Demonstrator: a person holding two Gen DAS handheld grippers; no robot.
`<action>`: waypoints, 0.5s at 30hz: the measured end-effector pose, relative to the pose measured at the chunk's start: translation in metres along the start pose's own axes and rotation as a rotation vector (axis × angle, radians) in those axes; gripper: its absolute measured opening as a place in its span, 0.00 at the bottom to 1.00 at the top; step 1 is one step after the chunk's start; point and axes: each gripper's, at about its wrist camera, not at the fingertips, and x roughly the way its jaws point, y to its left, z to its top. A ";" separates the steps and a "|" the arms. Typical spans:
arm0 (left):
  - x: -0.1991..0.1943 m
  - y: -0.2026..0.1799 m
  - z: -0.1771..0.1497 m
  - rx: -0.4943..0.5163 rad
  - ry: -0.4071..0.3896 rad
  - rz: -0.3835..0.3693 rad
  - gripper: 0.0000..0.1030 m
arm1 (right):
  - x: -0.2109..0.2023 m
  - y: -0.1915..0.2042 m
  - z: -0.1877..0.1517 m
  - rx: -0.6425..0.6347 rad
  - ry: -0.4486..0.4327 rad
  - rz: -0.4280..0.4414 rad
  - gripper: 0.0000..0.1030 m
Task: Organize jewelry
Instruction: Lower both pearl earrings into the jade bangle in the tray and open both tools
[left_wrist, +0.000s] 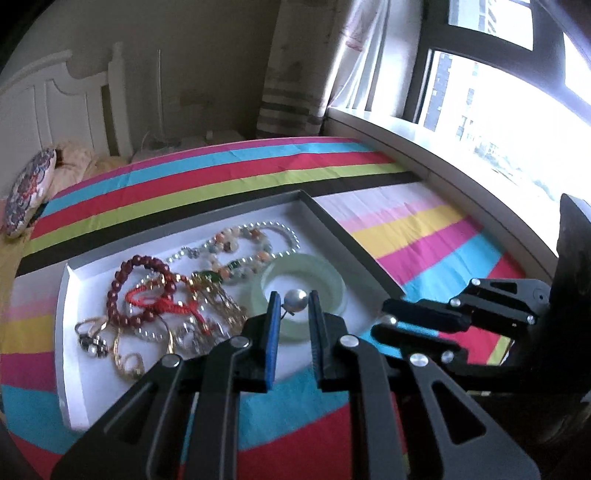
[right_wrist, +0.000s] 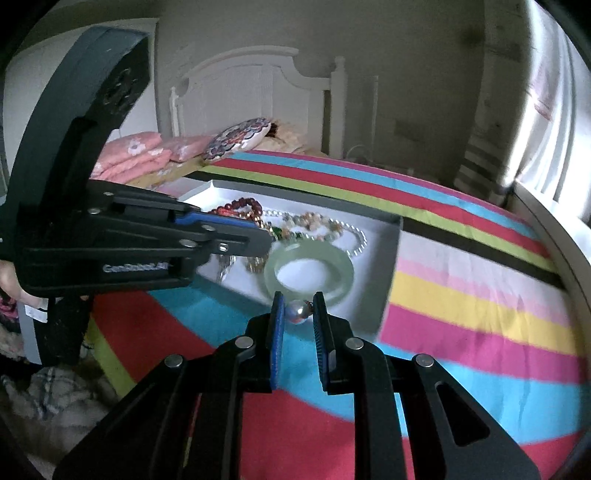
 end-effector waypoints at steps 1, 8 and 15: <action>0.003 0.003 0.005 -0.006 0.005 -0.008 0.14 | 0.006 0.000 0.006 -0.007 0.007 0.003 0.16; 0.019 0.012 0.030 -0.031 0.025 -0.053 0.14 | 0.031 -0.003 0.021 -0.013 0.066 0.005 0.16; 0.032 0.008 0.033 -0.011 0.052 -0.042 0.14 | 0.042 -0.001 0.026 -0.026 0.095 -0.003 0.16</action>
